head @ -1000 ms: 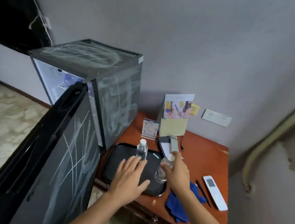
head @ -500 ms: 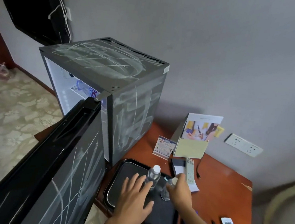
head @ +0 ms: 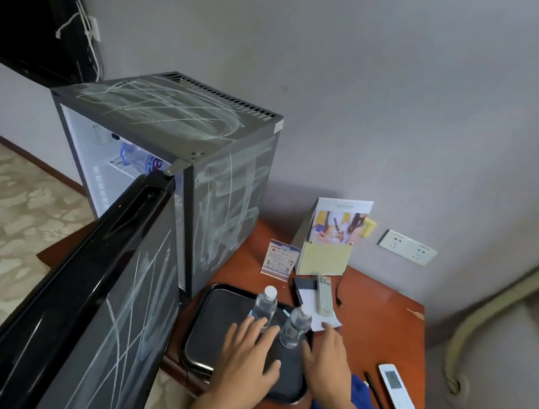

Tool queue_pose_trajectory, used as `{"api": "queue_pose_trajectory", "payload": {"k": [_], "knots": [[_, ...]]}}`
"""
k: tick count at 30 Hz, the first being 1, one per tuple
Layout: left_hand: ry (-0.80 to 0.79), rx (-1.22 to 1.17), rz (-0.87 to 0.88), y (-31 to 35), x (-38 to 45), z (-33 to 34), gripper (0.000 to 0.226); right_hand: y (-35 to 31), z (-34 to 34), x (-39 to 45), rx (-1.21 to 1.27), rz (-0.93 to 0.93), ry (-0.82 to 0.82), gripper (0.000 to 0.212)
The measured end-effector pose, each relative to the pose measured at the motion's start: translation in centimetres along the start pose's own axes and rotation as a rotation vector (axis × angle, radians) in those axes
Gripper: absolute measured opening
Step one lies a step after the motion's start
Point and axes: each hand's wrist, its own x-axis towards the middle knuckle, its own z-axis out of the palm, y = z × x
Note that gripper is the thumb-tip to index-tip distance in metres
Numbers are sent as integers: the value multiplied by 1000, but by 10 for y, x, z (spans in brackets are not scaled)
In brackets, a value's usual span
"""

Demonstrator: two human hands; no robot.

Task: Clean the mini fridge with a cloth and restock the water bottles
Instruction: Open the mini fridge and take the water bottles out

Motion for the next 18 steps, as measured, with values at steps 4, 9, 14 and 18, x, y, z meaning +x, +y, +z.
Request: {"api": "queue_pose_trajectory", "payload": {"k": [4,9,14,18], "knots": [[23,18,39,10,-54,-2,70,10,2,-78,-36,-66,-33,51],[49,0,6,4,-162,12,69,16,22,-181,49,-178,-62,49],[42,-9,-56,-28,-272,19,62,-10,50,-279,61,-308,-223,55],[102,-91,-153,-63,-320,-10,51,-55,74,-333,-24,-400,-224,62]]}}
